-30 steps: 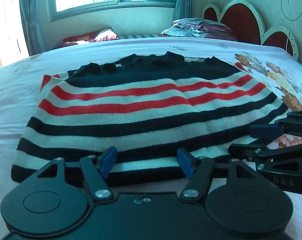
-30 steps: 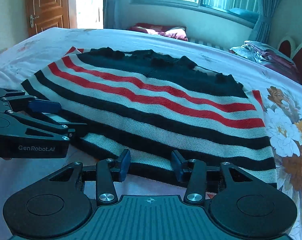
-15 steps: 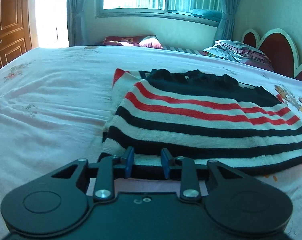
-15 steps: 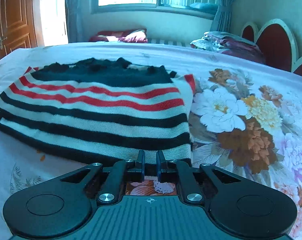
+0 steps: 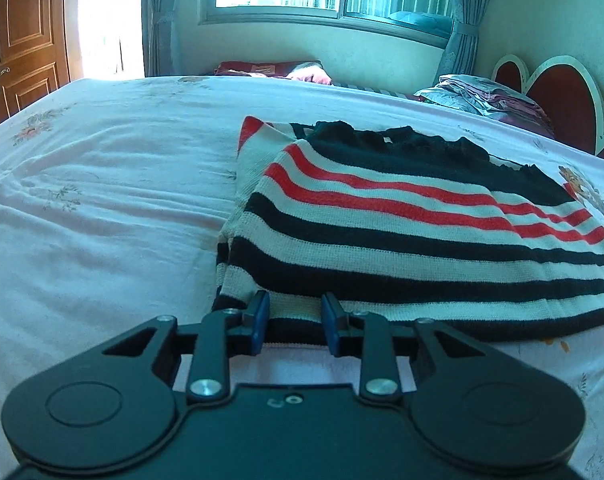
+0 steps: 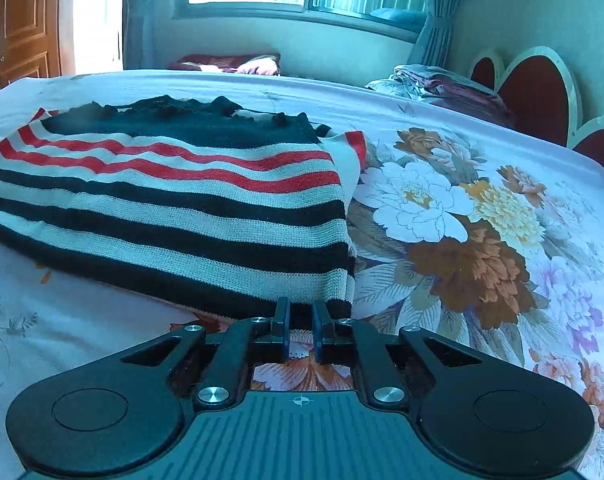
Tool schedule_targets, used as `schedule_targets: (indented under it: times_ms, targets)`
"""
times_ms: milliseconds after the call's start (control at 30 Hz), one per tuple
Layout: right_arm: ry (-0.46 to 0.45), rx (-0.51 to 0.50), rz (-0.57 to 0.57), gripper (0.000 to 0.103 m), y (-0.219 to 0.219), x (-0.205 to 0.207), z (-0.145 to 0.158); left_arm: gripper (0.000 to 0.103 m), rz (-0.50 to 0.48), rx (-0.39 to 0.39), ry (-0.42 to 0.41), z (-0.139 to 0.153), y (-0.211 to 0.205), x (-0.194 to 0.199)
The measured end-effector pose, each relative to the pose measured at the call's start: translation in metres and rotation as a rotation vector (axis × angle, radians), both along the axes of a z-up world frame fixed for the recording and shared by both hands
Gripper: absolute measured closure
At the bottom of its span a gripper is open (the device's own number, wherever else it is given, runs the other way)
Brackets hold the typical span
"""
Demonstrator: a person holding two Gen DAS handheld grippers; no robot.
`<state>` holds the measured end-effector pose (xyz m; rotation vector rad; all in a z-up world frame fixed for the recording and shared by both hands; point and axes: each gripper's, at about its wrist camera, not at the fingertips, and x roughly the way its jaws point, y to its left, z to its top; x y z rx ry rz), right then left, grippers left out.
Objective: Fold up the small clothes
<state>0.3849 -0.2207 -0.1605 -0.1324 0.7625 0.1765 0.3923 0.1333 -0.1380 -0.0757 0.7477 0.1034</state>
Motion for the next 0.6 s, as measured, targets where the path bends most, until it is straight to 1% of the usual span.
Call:
schedule_targets:
  times_ms: [167,267,300,333,367,400,433,467,500,533,567,600]
  targets:
    - [-0.011,-0.027,0.024,0.093,0.003,-0.001,-0.001,0.073,-0.019,0.003,0.013,0.001,0.002,0.002]
    - [-0.008,-0.04,0.043,0.093,0.003,0.0,-0.001,0.072,-0.03,-0.019,0.029,0.004,0.009,0.004]
    - [-0.005,-0.029,0.039,0.093,0.0,0.001,0.0,0.073,-0.018,-0.034,0.026,0.006,0.013,0.002]
    - [-0.013,-0.001,0.015,0.093,-0.005,0.0,0.004,0.077,0.013,-0.059,0.015,0.009,0.019,-0.002]
    - [-0.046,0.038,-0.033,0.092,-0.012,-0.005,0.01,0.078,0.042,-0.084,-0.002,0.013,0.025,-0.009]
    - [-0.088,0.063,-0.088,0.092,-0.02,-0.013,0.017,0.068,0.089,-0.087,-0.016,0.017,0.029,-0.018]
    - [-0.103,0.102,-0.111,0.092,-0.028,-0.019,0.022,0.056,0.152,-0.068,-0.018,0.02,0.032,-0.026]
    - [-0.099,0.145,-0.114,0.093,-0.033,-0.023,0.025,0.057,0.163,-0.107,-0.028,0.021,0.035,-0.034]
    - [-0.098,0.178,-0.107,0.093,-0.036,-0.027,0.027,0.058,0.156,-0.183,-0.036,0.02,0.037,-0.04]
    - [-0.096,0.193,-0.096,0.097,-0.035,-0.029,0.03,0.058,0.156,-0.26,-0.037,0.017,0.039,-0.043]
    - [-0.085,0.211,-0.082,0.103,-0.032,-0.029,0.032,0.058,0.157,-0.319,-0.034,0.013,0.038,-0.044]
    - [-0.07,0.24,-0.071,0.103,-0.029,-0.027,0.033,0.059,0.161,-0.381,-0.028,0.007,0.037,-0.042]
